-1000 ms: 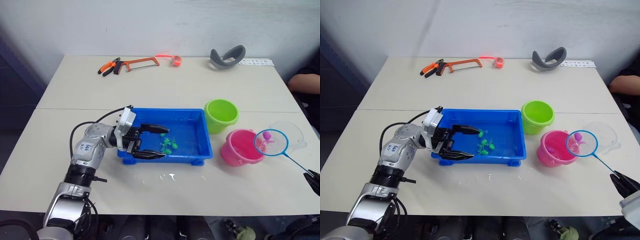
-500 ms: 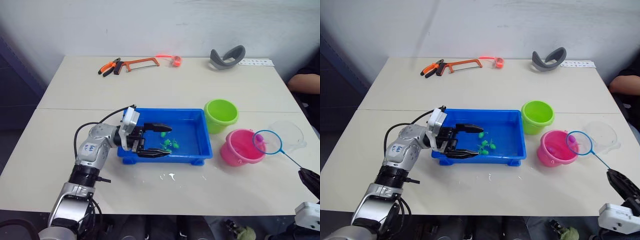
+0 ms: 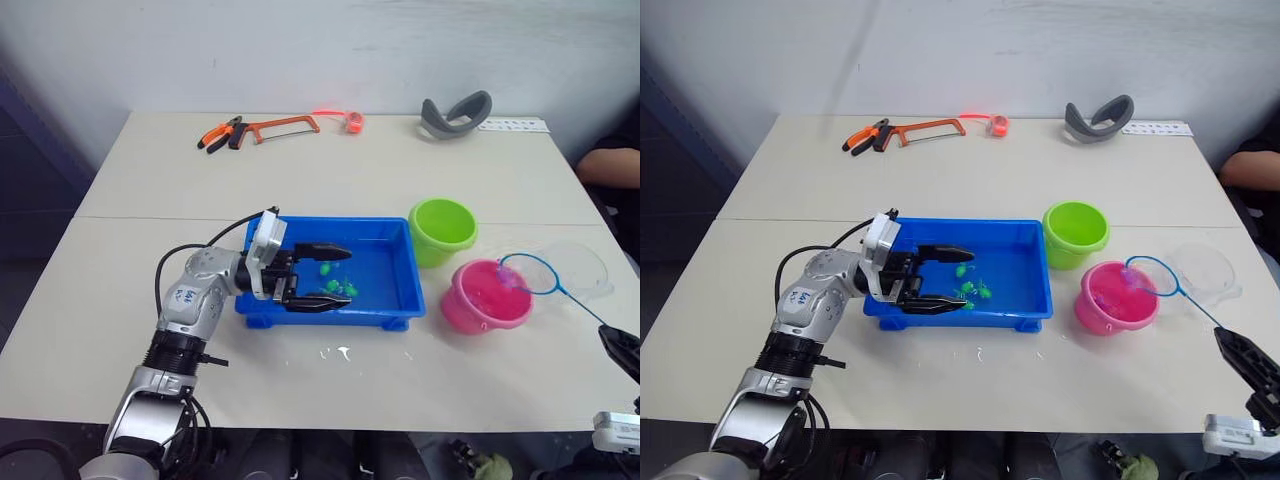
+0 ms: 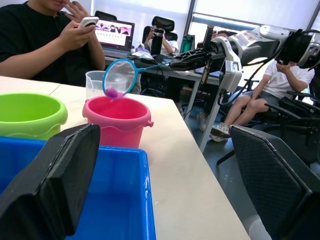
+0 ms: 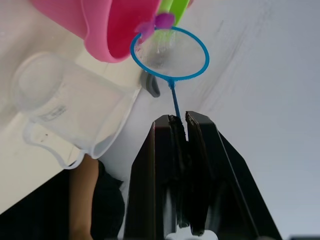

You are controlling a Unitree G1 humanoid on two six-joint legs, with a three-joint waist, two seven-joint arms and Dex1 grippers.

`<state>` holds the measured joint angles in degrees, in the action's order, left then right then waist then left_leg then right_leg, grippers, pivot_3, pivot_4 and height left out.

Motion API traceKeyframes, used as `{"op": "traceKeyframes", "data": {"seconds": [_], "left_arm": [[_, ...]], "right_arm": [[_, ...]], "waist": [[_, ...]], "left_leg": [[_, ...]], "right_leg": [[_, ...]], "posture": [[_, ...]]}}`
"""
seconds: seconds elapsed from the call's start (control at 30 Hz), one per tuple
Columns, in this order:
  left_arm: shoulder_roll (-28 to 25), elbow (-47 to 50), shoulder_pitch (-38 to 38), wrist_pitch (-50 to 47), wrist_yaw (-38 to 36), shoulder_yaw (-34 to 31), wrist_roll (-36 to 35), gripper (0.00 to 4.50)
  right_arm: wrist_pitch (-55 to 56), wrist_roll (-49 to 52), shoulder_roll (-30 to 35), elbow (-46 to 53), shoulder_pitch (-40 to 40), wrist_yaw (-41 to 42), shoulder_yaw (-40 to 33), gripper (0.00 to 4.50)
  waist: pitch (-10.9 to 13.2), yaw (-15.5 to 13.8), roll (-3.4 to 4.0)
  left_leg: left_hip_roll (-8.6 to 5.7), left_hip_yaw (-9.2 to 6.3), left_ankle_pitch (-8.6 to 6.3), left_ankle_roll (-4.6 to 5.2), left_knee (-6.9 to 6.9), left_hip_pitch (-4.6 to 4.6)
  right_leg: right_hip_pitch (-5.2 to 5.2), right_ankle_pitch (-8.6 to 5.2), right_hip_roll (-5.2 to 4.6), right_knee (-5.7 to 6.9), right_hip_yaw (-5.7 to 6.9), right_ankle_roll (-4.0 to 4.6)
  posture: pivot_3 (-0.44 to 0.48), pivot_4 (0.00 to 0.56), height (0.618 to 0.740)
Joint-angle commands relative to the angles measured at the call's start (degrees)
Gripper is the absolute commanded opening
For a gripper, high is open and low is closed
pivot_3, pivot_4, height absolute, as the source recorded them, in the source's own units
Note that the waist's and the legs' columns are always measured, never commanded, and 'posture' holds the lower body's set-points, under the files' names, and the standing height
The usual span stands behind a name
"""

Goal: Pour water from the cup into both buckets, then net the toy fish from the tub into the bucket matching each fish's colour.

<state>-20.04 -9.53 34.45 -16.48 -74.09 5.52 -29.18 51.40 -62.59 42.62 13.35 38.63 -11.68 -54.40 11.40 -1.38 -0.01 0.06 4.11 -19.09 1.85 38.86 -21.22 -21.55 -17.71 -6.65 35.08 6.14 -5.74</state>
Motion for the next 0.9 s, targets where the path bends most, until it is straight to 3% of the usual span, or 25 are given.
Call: {"op": "traceKeyframes", "data": {"seconds": [0.03, 0.23, 0.33, 0.43, 0.53, 0.67, 0.8, 0.9], "left_arm": [[0.5, 1.0, 0.5, 0.2, 0.2, -0.6, -0.7, 4.48], [1.3, 0.2, 0.7, 0.9, 0.7, -0.8, -0.4, 4.48], [0.8, 1.0, -0.1, 0.5, 1.9, -2.4, -1.2, 4.48], [-0.6, 1.9, -1.2, -0.2, 2.3, -4.2, -2.0, 4.48], [-1.6, 2.0, -2.2, -1.1, 4.4, -7.7, -3.4, 4.48], [-3.6, 0.8, -3.8, -0.2, 7.0, -12.8, -4.1, 4.48], [-8.9, 1.4, -8.7, 4.2, 6.4, -17.1, -2.6, 4.48], [-12.3, 5.3, -13.6, 3.5, 7.2, -19.9, -3.5, 4.48]], "right_arm": [[-2.7, -1.9, 1.7, 0.5, 1.9, -4.0, -2.1, 0.0], [-3.8, 3.6, 4.1, -0.6, 3.0, -3.2, -0.7, 0.0], [-6.2, 29.7, 5.1, 0.0, 4.7, 7.9, 5.0, 0.0], [-13.9, 55.4, 6.4, 6.9, 7.0, 19.5, 12.2, 0.0], [-23.2, 75.0, 8.6, 15.8, 7.2, 28.3, 16.3, 0.0], [-33.2, 80.6, 15.0, 21.0, 2.1, 38.5, 17.3, 0.0], [-48.6, 91.1, 23.0, 23.6, -11.9, 41.9, 25.5, 0.0], [-55.7, 92.2, 26.5, 23.4, -21.6, 44.9, 33.1, 0.0]], "waist": [[0.0, 0.0, 0.0], [0.0, 0.1, 0.0], [0.0, 0.2, -0.01], [0.0, 0.3, 0.0], [0.0, 0.6, 0.0], [0.0, 0.6, -0.02], [0.0, 0.7, -0.02], [0.0, 0.6, -0.03]], "left_leg": [[0.0, 0.0, 0.0, 0.0, 0.0, 0.0], [0.0, 0.01, 0.0, 0.0, 0.01, 0.0], [0.02, 0.0, 0.0, 0.0, 0.0, 0.01], [0.11, -0.01, 0.0, 0.01, 0.01, 0.04], [0.19, -0.03, 0.0, 0.02, 0.04, 0.05], [0.23, -0.06, -0.06, 0.11, 0.16, 0.03], [0.25, -0.08, -0.08, 0.14, 0.16, 0.0], [0.27, -0.16, -0.09, 0.12, 0.15, -0.07]], "right_leg": [[0.0, 0.0, 0.01, 0.0, 0.0, 0.0], [0.01, 0.0, 0.02, 0.0, 0.0, 0.0], [0.01, 0.0, 0.03, -0.01, 0.0, 0.0], [0.06, 0.0, -0.04, -0.03, 0.02, 0.0], [0.08, 0.01, -0.13, -0.01, 0.02, 0.01], [0.09, 0.02, -0.18, 0.02, 0.04, 0.03], [0.06, 0.02, -0.18, 0.01, 0.09, 0.03], [0.05, 0.02, -0.19, 0.03, 0.19, 0.04]], "posture": [[0.0, 0.15, 0.74], [0.0, 0.15, 0.74], [0.0, 0.15, 0.74], [0.0, 0.15, 0.74], [0.0, 0.15, 0.74], [0.0, 0.15, 0.74], [0.0, 0.15, 0.74], [0.0, 0.15, 0.74]]}}
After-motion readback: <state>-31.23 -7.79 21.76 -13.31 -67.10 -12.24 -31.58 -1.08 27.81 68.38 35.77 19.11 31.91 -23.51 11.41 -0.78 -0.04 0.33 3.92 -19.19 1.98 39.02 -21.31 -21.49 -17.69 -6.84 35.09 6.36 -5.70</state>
